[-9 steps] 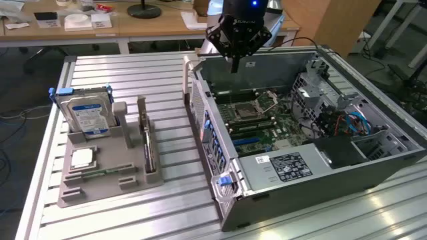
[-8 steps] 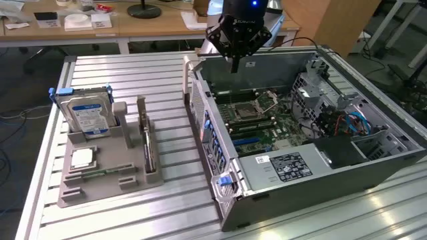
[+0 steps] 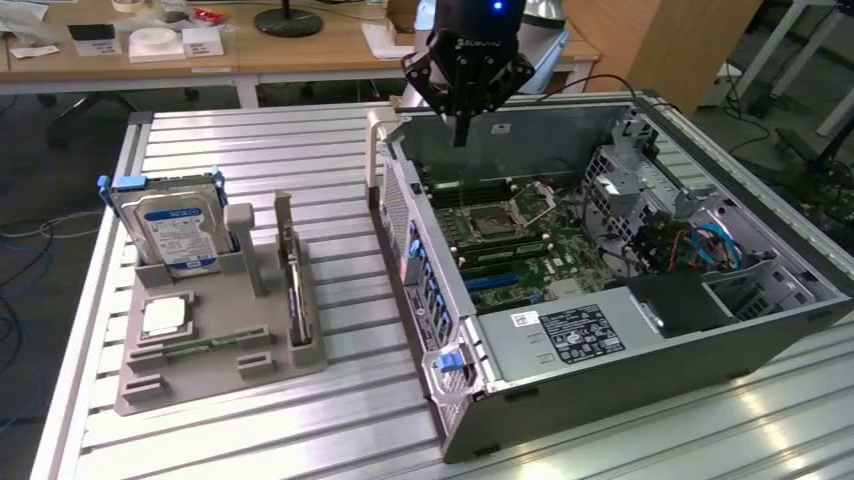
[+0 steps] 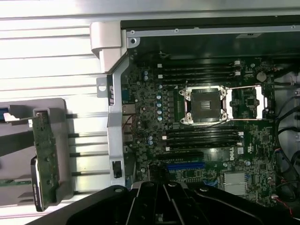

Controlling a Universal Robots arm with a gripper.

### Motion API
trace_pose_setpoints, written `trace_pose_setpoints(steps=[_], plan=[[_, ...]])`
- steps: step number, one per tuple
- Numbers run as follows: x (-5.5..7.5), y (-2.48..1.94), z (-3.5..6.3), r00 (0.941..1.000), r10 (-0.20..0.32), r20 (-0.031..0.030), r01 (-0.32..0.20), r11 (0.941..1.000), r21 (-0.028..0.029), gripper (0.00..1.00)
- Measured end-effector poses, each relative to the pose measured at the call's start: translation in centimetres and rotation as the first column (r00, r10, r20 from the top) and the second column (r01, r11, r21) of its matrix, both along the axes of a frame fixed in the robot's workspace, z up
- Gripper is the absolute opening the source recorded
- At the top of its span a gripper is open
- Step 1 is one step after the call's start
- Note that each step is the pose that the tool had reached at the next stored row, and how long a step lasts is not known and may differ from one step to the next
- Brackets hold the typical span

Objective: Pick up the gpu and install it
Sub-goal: 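Reach for the gpu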

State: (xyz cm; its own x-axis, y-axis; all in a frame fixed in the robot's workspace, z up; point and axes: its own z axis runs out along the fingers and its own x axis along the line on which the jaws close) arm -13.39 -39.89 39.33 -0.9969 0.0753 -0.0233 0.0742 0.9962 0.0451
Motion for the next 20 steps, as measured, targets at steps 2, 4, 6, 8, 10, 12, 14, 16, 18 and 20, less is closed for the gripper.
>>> trace_pose_setpoints(steps=[2, 4, 6, 8, 10, 12, 14, 16, 18, 20], plan=[[-0.5, 0.00, 0.00, 1.0000, 0.000, 0.0001, 0.000, 1.0000, 0.0000, 0.11], [-0.9, 0.00, 0.00, 1.0000, 0.000, 0.0001, 0.000, 1.0000, 0.0000, 0.11], [-1.3, 0.00, 0.00, 1.0000, 0.000, 0.0000, 0.000, 1.0000, 0.0000, 0.11], [-1.8, 0.00, 0.00, 1.0000, 0.000, 0.0000, 0.000, 1.0000, 0.0000, 0.11], [-2.2, -0.01, 0.00, 1.0000, 0.000, 0.0000, 0.000, 1.0000, -0.0001, 0.11], [-2.6, -0.01, 0.00, 1.0000, 0.000, -0.0001, 0.000, 1.0000, 0.0000, 0.11], [-3.1, 0.00, 0.00, 1.0000, 0.000, 0.0000, 0.000, 1.0000, 0.0000, 0.11], [-3.6, -0.01, 0.00, 1.0000, 0.000, 0.0000, 0.000, 1.0000, 0.0000, 0.11], [-4.0, -0.01, 0.00, 1.0000, 0.000, 0.0000, 0.000, 1.0000, 0.0000, 0.11], [-4.5, -0.01, 0.00, 1.0000, 0.000, 0.0000, 0.000, 1.0000, 0.0000, 0.11]])
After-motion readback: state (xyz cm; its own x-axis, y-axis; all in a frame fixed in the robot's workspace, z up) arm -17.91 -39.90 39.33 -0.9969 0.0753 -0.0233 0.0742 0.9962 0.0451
